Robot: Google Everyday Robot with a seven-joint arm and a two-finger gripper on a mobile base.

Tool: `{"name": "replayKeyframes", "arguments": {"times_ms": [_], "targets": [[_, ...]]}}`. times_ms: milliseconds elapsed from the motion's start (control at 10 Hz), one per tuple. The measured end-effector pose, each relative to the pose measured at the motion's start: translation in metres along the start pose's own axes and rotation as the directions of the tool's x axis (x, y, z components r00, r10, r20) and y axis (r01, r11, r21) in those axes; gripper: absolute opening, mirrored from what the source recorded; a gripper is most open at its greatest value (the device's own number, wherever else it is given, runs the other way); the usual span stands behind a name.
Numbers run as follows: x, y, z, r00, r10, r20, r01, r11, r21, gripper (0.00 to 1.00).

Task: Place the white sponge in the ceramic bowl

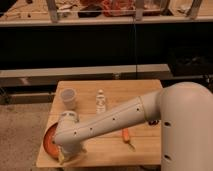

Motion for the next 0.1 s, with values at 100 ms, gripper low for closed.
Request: {"name": "replayKeyframes", "arguments": {"times_ms": [100], "targets": [[-0.0011,0.0010,0.0004,1.000,-0.001,0.001,0.001,1.000,-0.001,0.80]]}}
